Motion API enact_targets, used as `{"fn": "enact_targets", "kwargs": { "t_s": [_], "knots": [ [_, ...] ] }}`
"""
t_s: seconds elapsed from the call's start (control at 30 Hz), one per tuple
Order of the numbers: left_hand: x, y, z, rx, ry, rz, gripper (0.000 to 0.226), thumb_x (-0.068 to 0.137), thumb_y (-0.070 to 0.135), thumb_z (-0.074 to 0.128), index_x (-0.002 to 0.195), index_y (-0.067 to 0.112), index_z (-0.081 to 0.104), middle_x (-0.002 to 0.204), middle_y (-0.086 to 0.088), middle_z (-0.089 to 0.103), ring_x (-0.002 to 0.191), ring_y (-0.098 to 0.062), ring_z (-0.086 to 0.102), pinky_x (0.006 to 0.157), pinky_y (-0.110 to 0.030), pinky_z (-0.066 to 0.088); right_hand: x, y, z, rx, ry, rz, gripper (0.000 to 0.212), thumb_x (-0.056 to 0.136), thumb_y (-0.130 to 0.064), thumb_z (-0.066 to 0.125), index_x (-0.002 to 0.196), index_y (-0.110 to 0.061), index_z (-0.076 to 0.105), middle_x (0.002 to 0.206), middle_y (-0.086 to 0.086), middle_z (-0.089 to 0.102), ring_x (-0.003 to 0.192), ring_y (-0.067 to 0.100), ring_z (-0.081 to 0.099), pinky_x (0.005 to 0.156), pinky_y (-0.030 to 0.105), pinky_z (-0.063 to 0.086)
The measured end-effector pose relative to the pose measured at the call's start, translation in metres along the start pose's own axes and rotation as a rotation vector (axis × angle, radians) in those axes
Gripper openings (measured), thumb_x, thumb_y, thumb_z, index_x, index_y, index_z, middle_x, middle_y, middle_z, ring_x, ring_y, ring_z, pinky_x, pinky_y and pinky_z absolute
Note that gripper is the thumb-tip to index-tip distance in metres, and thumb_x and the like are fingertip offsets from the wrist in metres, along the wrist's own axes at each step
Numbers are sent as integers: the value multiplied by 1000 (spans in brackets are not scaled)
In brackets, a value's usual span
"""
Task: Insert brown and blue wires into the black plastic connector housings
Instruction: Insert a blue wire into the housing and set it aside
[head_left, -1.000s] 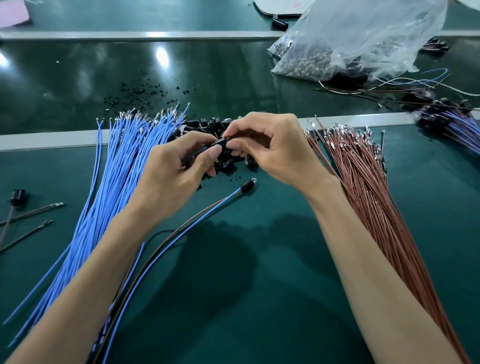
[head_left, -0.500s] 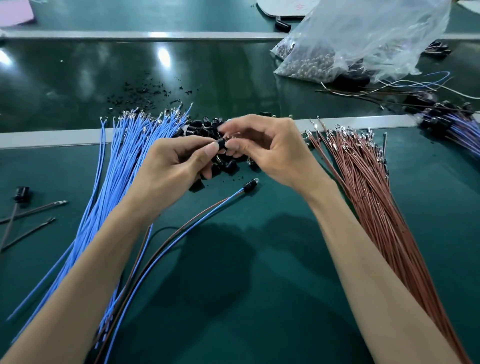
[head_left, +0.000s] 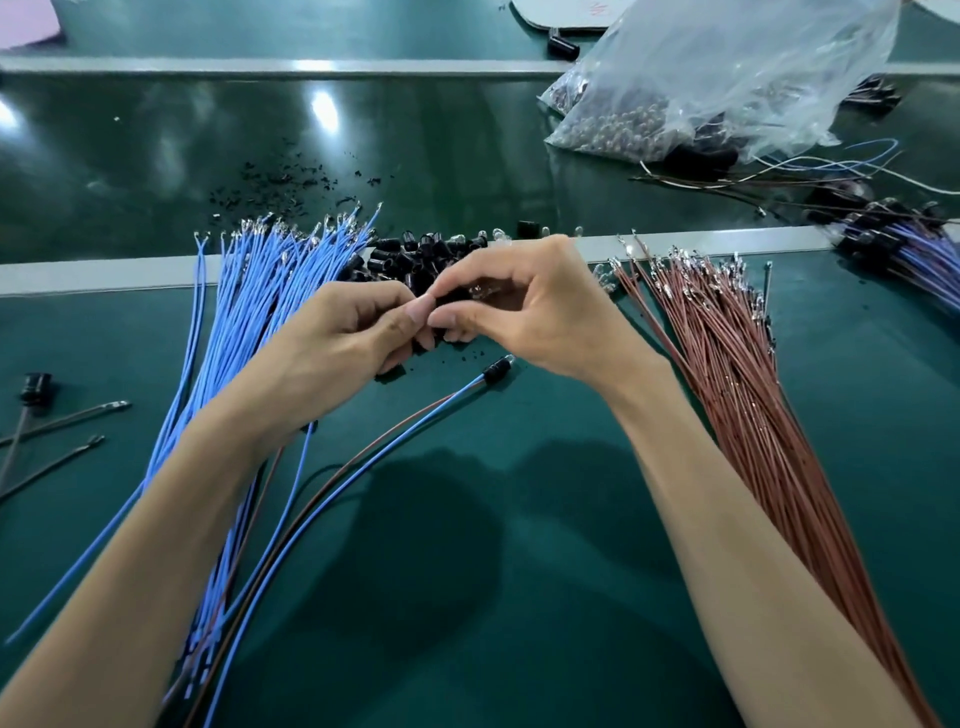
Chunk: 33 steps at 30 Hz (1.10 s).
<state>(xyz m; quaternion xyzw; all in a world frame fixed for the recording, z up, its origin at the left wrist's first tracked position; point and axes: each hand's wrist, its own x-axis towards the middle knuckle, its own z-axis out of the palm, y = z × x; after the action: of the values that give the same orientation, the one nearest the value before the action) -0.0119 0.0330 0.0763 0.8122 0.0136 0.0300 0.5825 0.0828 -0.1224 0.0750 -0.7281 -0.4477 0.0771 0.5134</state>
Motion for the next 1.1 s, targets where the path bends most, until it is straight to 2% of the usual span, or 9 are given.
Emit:
{"fn": "enact_targets", "kwargs": {
  "t_s": [0.07,0.23,0.43,0.57,0.7,0.83,0.97,1.03,1.1],
  "knots": [
    [-1,1,-1,33,-13,-1,39,87,37,48,73,1,56,67,-8,44,63,-9,41,59,-18,34,0,0,0,30,-54,40,11,84,-4,71,94,1,70,77,8,70,62,10,66,65,20,53],
    [-1,-2,-2,47,17,-21,39,86,37,50,66,4,51,64,-9,37,54,-6,30,47,-15,24,0,-1,3,166,-164,118,5,91,1,60,95,0,58,83,18,70,66,15,68,64,22,55],
    [2,-8,0,2,-24,-78,36,95,21,49,63,4,50,54,3,33,46,-2,28,43,-10,23,-6,2,1,178,-153,123,5,87,3,64,91,1,60,73,7,66,59,5,63,60,16,50],
    [3,-8,-2,-68,-62,-141,34,84,34,52,59,10,49,51,7,27,46,-4,22,42,-13,18,-6,4,2,199,-136,111,6,86,4,65,90,1,61,74,9,66,61,13,62,61,22,54],
    [4,-9,-6,-173,-110,-238,32,80,35,54,54,16,52,51,6,26,45,-5,18,42,-16,14,-7,6,2,191,-103,113,9,84,4,67,91,1,62,71,2,65,60,9,63,63,20,53],
    [4,-10,-12,-258,-131,-289,33,79,36,54,51,19,53,47,10,28,42,-4,19,41,-15,16,-3,4,4,192,-76,100,11,83,3,69,92,0,63,71,6,65,62,9,63,65,19,53],
    [0,-9,-14,-173,-128,-221,30,81,38,52,58,19,56,53,2,29,45,-4,21,41,-13,18,0,3,6,207,-95,110,9,84,2,68,91,1,63,70,4,66,59,7,63,62,18,52],
    [1,-5,-11,-151,-108,-168,27,84,34,53,67,14,58,63,-8,32,47,-5,24,41,-12,21,1,3,2,234,-103,112,9,84,2,68,91,-1,62,71,3,66,58,6,64,61,18,52],
    [2,-1,-5,-134,-81,-122,22,86,27,59,71,11,57,66,-10,38,48,-6,31,43,-12,25,2,2,0,237,-96,99,10,84,-2,70,90,-4,62,71,4,66,58,6,63,61,18,51]
  ]
}}
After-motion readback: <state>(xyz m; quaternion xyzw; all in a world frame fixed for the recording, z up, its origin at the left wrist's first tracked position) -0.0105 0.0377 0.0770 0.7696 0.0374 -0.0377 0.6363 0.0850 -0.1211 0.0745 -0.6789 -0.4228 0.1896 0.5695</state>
